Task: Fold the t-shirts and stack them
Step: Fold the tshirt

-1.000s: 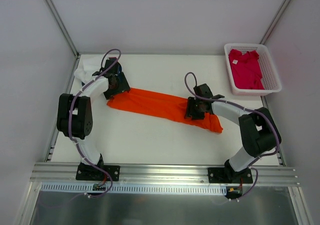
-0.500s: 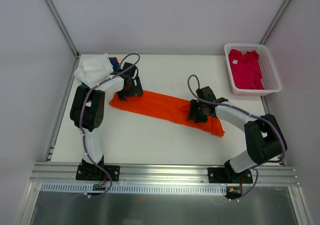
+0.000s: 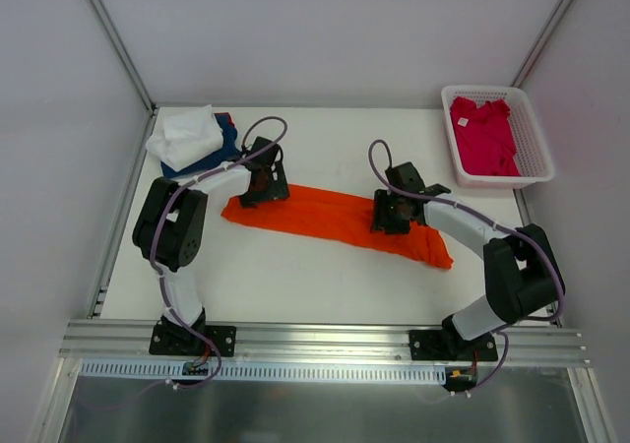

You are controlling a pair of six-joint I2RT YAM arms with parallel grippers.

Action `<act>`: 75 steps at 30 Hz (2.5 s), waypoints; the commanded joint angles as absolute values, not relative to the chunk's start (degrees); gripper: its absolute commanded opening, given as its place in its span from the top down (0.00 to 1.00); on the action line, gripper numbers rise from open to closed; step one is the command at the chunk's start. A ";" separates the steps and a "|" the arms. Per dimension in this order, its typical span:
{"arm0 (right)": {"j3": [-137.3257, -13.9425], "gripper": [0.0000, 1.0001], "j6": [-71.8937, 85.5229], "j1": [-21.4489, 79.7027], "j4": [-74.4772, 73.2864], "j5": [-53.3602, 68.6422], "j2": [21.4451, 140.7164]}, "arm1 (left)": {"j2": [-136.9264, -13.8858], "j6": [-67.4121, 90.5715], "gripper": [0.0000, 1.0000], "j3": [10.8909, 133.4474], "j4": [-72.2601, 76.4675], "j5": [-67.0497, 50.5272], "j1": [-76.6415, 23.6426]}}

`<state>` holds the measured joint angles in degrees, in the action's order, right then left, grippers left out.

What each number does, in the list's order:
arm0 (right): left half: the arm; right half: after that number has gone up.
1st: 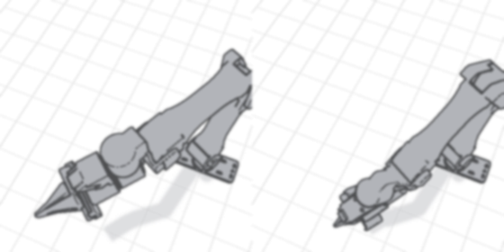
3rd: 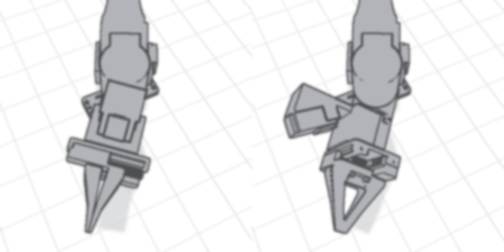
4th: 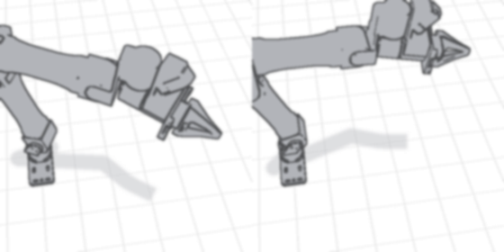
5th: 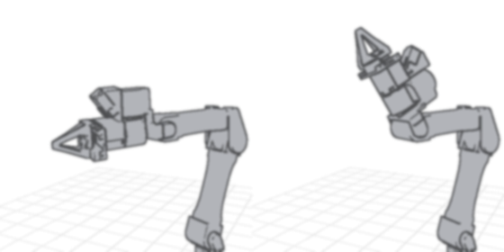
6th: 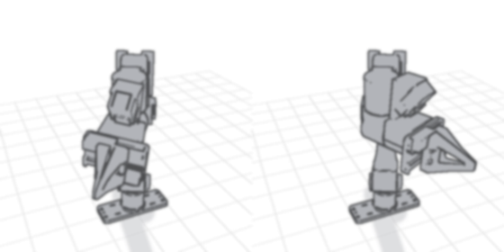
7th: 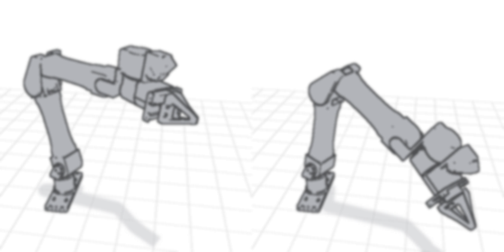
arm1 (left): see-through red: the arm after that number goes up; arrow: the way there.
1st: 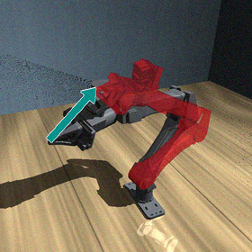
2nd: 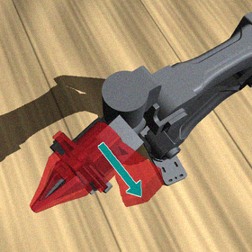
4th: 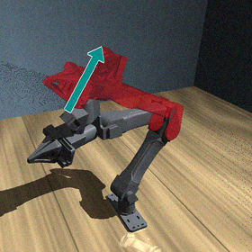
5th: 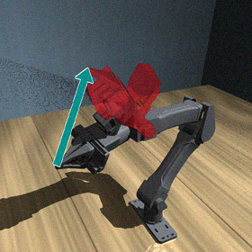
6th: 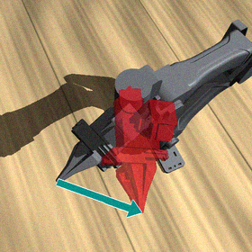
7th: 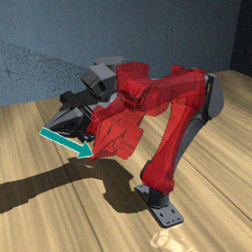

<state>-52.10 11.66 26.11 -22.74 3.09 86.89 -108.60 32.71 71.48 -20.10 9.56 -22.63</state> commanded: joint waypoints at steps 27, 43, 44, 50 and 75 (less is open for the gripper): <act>-63.10 0.52 1.32 28.91 -32.60 -17.75 99.93 | -101.87 39.99 0.15 57.04 -20.04 8.96 -29.44; -77.51 0.52 -1.49 29.53 -35.33 -18.81 111.00 | -98.79 45.96 0.15 51.86 -19.86 10.11 -38.67; -78.22 0.52 -1.67 29.44 -35.51 -18.55 111.53 | -98.79 46.23 0.15 51.68 -19.86 10.19 -39.11; -84.28 0.52 -2.55 29.44 -36.82 -18.11 115.57 | -98.88 48.16 0.15 49.92 -19.86 10.63 -41.92; -98.97 0.52 -6.33 29.09 -41.48 -19.86 119.63 | -90.53 53.79 0.15 45.08 -21.27 13.36 -47.64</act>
